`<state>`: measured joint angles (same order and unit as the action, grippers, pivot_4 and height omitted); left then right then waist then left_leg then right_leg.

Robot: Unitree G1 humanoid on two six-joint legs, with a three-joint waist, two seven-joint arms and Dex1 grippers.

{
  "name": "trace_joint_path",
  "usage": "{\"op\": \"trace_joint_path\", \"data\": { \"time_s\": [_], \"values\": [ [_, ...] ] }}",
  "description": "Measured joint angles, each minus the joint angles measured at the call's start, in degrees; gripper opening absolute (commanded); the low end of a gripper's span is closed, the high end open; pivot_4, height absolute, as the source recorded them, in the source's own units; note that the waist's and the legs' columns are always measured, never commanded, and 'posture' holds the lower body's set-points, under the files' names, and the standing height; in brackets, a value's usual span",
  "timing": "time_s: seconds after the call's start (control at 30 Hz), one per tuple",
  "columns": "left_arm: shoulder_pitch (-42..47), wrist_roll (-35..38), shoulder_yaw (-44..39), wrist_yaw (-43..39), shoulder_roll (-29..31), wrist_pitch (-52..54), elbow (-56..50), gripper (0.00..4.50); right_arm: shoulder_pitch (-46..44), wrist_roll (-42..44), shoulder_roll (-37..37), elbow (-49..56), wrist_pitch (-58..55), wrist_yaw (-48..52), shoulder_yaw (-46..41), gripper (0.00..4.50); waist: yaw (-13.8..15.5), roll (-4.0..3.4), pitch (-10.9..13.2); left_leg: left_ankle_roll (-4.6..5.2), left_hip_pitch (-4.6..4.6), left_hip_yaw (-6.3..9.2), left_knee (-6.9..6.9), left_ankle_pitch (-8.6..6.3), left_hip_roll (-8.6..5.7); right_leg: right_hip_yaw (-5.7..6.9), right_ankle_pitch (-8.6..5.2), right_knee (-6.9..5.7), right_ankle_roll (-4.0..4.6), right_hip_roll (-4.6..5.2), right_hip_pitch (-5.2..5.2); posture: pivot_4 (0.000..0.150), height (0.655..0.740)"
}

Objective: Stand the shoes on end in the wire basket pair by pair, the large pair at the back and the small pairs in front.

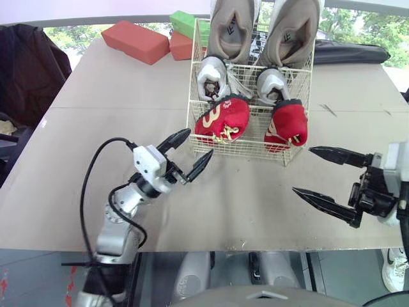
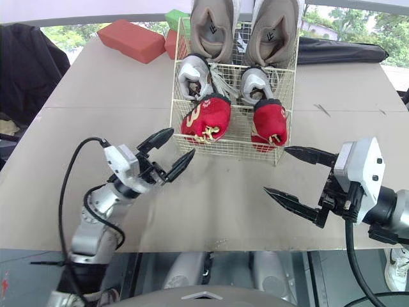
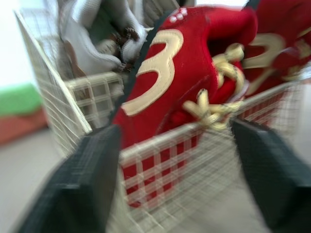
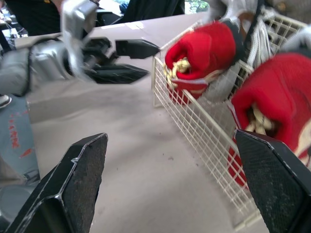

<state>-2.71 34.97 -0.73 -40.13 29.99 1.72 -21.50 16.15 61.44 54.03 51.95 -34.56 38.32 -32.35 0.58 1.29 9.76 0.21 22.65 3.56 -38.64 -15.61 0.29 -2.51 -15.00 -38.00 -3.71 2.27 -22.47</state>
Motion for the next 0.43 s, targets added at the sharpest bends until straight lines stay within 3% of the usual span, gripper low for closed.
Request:
{"op": "trace_joint_path", "data": {
  "time_s": [0.2, 0.43],
  "values": [
    [-7.13, 16.7, -9.13, -3.3, 15.1, 19.46, -9.46, 3.89, 8.5, -8.91, -3.09, -5.73, 3.55, 8.57, -1.72, 4.05, 0.04, -0.17, 0.03, 0.0, -0.05, -0.09, 0.02, 0.0, 0.0, -0.08, -0.02, 0.03, 0.01, -0.03, 0.0, 0.15, 0.74],
    [-17.32, 20.55, -18.84, -5.29, 20.79, 28.62, -13.56, 3.89, 12.27, -18.17, -4.66, -15.08, 9.25, 16.56, -2.63, 4.05, -0.08, -0.23, 0.03, 0.0, -0.11, -0.27, 0.08, 0.0, 0.02, -0.15, -0.05, 0.06, 0.05, -0.06, 0.0, 0.15, 0.74]
  ]
}}
